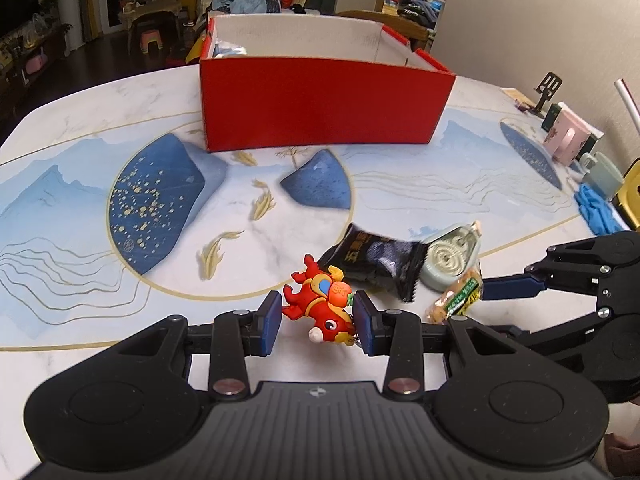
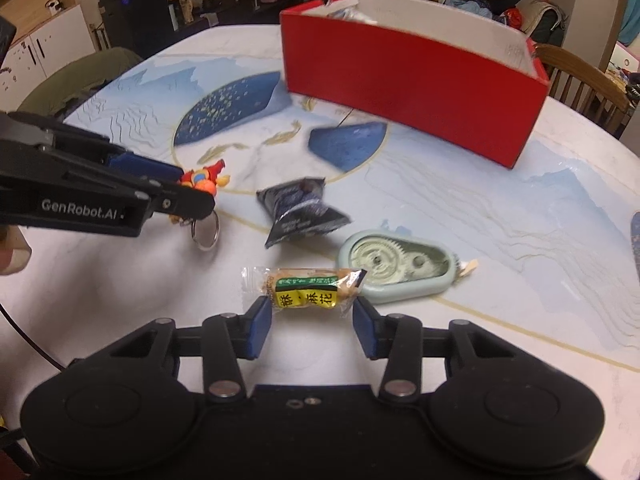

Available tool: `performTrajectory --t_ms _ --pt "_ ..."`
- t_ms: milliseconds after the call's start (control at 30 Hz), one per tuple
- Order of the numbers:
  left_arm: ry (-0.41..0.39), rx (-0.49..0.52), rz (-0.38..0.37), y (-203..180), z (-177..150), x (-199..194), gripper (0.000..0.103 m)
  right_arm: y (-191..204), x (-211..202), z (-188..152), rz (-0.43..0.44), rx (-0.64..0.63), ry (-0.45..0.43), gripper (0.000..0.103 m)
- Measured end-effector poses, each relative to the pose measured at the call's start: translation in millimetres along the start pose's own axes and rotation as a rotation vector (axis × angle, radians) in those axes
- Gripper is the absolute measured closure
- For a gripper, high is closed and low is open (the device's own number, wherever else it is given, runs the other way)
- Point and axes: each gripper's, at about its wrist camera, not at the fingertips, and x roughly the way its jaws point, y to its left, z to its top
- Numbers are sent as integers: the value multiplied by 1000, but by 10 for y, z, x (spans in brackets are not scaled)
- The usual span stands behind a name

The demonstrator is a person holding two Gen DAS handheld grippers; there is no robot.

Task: Organize objects
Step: 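Lift the keychain and snack stick with both grippers over the red box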

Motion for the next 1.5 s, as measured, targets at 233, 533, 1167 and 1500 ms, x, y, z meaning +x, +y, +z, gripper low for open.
performTrajectory --t_ms 233,533,1167,1500 --pt "-16 10 -20 -117 177 -111 66 -152 -250 215 -10 13 -41 60" --pt "-78 43 -44 -194 599 -307 66 -323 -535 605 -30 -23 -126 60" --pt "-260 139 -24 -168 1927 -420 66 -799 -697 1533 -126 -29 -284 60" --pt "-257 165 18 -86 2567 -25 66 -947 -401 1951 -179 -63 -277 60"
